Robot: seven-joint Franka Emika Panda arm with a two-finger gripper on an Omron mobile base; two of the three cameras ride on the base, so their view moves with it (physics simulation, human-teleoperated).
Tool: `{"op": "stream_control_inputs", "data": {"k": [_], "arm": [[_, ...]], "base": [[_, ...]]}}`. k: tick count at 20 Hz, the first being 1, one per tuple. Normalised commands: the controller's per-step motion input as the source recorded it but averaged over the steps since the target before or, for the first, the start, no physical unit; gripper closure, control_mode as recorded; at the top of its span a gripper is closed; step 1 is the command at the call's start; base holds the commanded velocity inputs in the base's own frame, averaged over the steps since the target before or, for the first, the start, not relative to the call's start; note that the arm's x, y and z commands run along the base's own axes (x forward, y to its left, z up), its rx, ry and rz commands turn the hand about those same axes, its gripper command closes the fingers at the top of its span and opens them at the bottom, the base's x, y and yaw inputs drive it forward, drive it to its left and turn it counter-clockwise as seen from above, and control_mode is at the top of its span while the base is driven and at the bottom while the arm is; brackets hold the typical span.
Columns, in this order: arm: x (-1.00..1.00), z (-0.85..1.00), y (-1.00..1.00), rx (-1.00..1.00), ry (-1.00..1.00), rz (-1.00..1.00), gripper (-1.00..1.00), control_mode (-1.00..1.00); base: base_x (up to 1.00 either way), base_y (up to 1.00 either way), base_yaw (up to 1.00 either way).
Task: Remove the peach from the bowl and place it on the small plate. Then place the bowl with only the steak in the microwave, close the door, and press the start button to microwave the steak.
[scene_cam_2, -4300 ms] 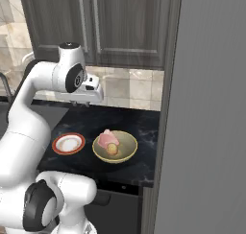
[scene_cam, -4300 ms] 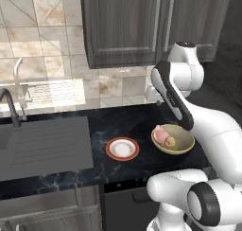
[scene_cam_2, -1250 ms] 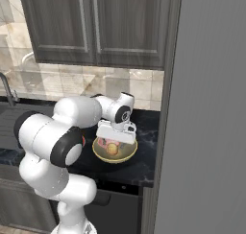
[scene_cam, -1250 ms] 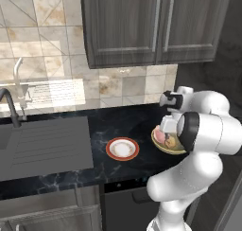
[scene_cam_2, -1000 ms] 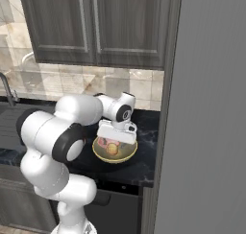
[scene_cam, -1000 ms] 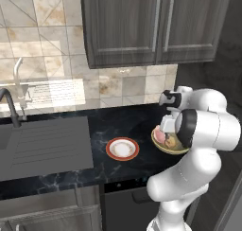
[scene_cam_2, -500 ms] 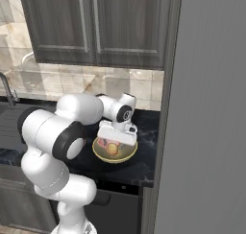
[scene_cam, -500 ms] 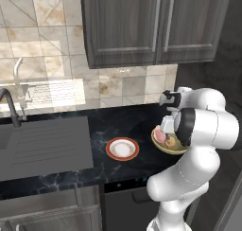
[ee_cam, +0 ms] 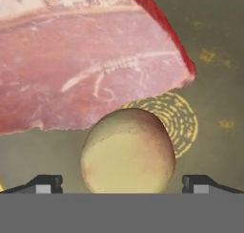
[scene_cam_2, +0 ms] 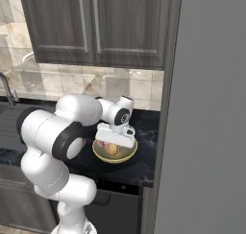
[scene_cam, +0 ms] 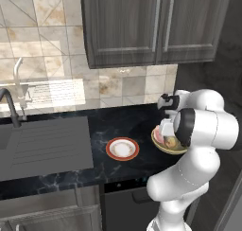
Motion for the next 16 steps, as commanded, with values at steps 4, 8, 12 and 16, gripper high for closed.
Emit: {"op": "stream_control_inputs", "data": {"k": [4, 8, 12, 16], "arm": [[0.0, -0.1, 0.0, 0.0, 0.0, 0.01, -1.0, -1.0], [0.0, -0.16, 0.0, 0.0, 0.0, 0.01, -1.0, -1.0], [0.0, -0.25, 0.17, 0.0, 0.0, 0.0, 1.0, -1.0], [0.03, -0.06, 0.15, 0.0, 0.0, 0.09, 1.0, -1.0]], "base": [[0.0, 0.0, 0.0], [0.0, 0.0, 0.0], [0.0, 0.0, 0.0], [0.0, 0.0, 0.0]]}}
